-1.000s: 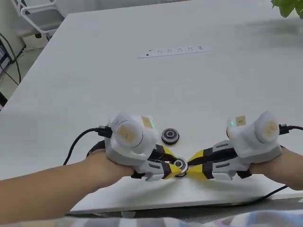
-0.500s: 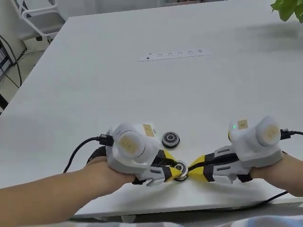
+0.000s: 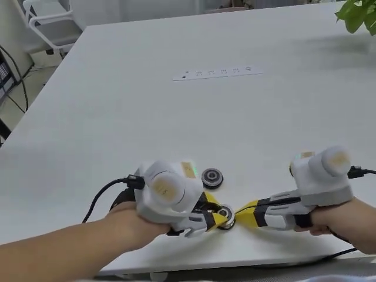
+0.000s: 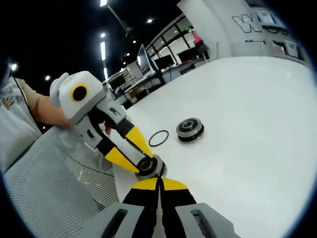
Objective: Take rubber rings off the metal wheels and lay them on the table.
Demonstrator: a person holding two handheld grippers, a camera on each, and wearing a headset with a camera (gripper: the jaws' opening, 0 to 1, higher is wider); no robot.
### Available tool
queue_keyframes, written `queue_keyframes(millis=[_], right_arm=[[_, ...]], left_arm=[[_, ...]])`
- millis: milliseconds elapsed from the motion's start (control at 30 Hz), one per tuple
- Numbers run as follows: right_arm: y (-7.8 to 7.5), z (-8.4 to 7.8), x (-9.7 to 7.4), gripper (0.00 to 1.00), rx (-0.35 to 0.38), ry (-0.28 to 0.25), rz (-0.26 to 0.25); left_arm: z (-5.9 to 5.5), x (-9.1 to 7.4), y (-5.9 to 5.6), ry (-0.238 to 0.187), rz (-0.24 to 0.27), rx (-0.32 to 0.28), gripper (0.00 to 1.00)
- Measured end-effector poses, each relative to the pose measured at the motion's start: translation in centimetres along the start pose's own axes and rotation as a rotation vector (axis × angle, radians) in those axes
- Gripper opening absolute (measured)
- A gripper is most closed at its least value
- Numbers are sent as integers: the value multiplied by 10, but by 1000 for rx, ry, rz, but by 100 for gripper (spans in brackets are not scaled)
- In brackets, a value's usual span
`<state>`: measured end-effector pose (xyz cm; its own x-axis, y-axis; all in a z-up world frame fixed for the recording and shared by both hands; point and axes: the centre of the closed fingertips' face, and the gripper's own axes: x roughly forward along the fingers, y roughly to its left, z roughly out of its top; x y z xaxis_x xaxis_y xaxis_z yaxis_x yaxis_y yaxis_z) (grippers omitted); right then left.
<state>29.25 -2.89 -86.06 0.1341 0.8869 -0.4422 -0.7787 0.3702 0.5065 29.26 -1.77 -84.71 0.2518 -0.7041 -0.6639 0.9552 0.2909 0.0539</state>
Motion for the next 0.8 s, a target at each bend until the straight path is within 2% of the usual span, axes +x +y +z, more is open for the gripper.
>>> queue_keyframes(millis=[67,200,233,267,300,333,800], right_arm=[[3,3,-1,0,19,-21,10],[7,5,-2,0,34,-31,7],[7,7,-3,0,39,-42,8],[9,14,-5,0,84,-83,24],[9,9,-7,0,72,-54,30],[8,10,-6,0,66,-63,18],[9,13,-2,0,40,-61,27]], left_arm=[[0,0,0,2,1,2,12],[0,0,0,3,1,1,12],[0,0,0,4,1,1,12],[0,0,0,4,1,1,12],[0,0,0,4,2,0,12],[0,0,0,4,1,3,12],[0,1,-1,13,7,-8,12]])
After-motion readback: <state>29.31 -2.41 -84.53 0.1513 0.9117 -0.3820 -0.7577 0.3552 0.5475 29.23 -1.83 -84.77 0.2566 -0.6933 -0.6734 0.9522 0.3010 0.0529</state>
